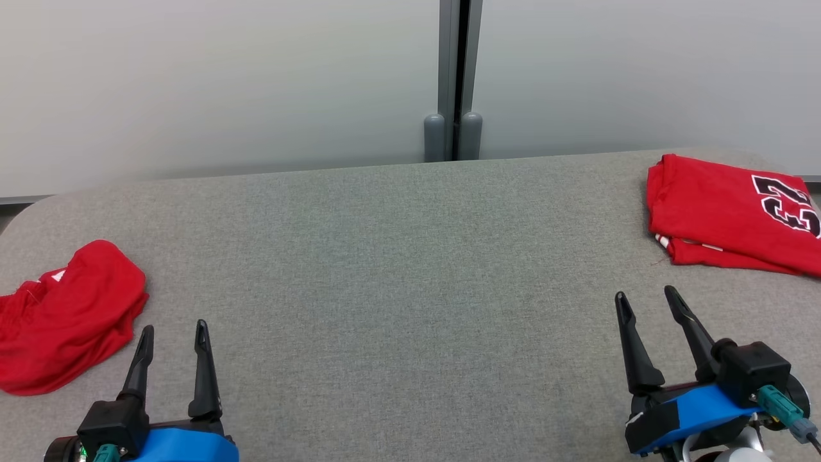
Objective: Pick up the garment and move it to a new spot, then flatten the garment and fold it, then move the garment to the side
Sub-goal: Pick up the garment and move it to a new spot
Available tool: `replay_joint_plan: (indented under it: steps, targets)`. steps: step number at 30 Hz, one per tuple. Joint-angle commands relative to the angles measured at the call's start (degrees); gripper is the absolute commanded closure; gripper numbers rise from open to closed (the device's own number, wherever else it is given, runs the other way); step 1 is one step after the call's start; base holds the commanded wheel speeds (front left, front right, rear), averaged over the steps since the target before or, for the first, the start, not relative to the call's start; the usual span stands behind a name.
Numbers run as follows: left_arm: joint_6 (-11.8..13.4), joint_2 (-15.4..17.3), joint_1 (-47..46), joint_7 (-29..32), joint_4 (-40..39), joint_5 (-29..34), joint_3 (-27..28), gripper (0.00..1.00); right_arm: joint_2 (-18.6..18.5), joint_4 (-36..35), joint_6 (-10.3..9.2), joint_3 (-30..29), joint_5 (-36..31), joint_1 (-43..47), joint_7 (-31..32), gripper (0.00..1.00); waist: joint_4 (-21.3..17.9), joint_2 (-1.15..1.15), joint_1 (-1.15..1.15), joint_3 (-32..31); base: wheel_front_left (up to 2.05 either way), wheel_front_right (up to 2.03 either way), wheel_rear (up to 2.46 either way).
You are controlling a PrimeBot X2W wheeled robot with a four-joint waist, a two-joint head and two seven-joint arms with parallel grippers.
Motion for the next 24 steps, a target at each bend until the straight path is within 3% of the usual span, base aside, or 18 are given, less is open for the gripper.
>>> replay_joint_plan:
  steps: [1, 13, 24]
  targets:
    - [0.1, 0.4, 0.1, -0.1, 0.1, -0.3, 0.0, 0.0, 0.1, -0.5, 0.01, -0.1, 0.3, 0.9, 0.2, 0.0, 0.0, 0.0, 0.0, 0.0, 0.0, 0.0, 0.0]
    - [0.4, 1.2, -1.1, -0.1, 0.6, -0.7, 0.2, 0.0, 0.1, -0.2, 0.01, 0.5, 1.4, 1.1, 0.8, 0.0, 1.8, 0.0, 0.0, 0.2, 0.0, 0.0, 0.0]
    - [1.5, 2.4, -1.9, 0.0, 0.1, -1.3, 0.9, 0.0, 0.1, 1.0, 0.01, 1.8, 1.2, 0.2, 0.7, 0.0, 8.3, 0.0, 0.0, 1.3, 0.0, 0.0, 0.0]
